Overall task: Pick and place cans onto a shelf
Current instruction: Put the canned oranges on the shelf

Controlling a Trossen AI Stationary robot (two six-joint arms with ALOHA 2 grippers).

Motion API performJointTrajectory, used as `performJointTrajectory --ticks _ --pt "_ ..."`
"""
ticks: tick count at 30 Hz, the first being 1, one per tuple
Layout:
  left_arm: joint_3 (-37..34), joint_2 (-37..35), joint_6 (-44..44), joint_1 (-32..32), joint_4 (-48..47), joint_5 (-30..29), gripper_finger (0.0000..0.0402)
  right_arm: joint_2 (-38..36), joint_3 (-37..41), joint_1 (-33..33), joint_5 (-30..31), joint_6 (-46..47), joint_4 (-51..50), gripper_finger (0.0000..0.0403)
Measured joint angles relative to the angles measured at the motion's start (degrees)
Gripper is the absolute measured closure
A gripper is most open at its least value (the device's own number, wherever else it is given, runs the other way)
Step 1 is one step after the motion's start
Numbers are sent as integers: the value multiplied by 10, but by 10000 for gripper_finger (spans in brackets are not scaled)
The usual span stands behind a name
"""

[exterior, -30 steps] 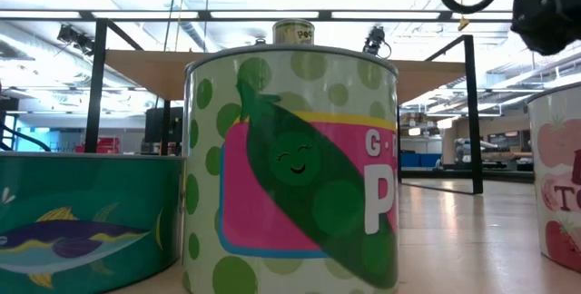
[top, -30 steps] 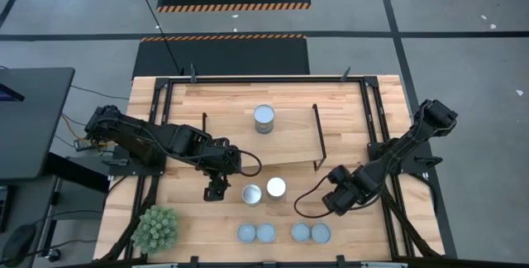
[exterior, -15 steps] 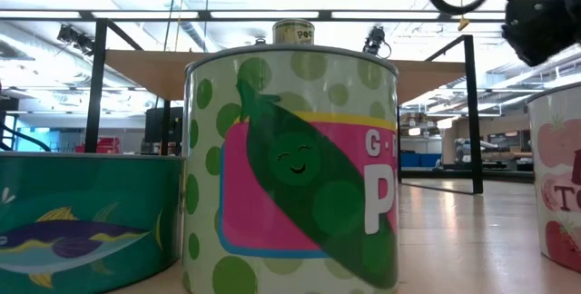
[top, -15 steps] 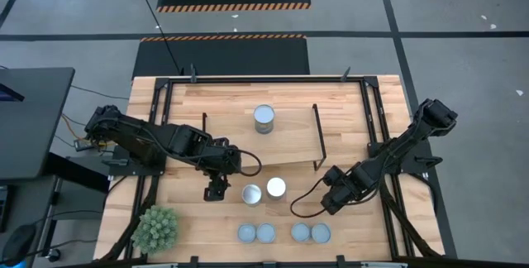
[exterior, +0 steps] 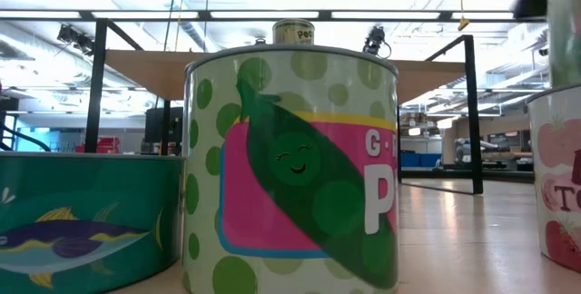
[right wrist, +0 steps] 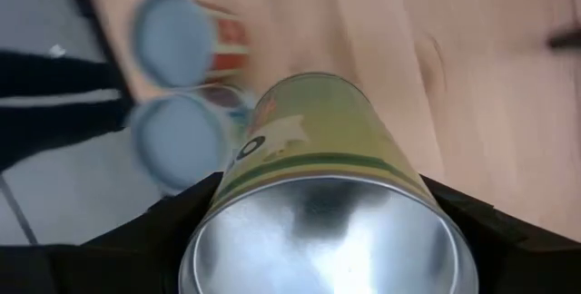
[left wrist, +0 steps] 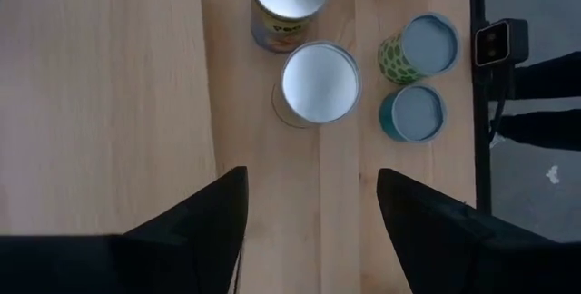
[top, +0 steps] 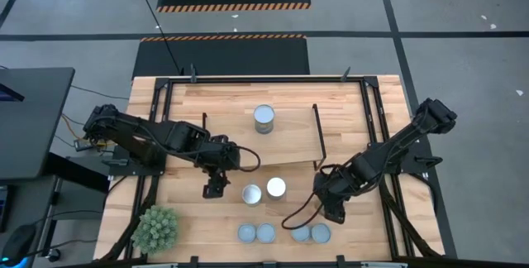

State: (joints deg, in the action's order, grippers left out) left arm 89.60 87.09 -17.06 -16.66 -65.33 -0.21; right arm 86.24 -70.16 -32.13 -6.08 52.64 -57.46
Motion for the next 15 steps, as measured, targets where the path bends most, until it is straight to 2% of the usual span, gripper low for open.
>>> performJointTrajectory --ticks 5,8,15 --pt "0 -7 -1 14 0 0 152 0 -71 11 8 -83 -40 87" --pt "0 -19 -3 24 16 0 152 0 -113 22 33 -121 -78 87" --pt "0 -42 -17 43 59 5 152 0 -191 69 58 -194 -130 86"
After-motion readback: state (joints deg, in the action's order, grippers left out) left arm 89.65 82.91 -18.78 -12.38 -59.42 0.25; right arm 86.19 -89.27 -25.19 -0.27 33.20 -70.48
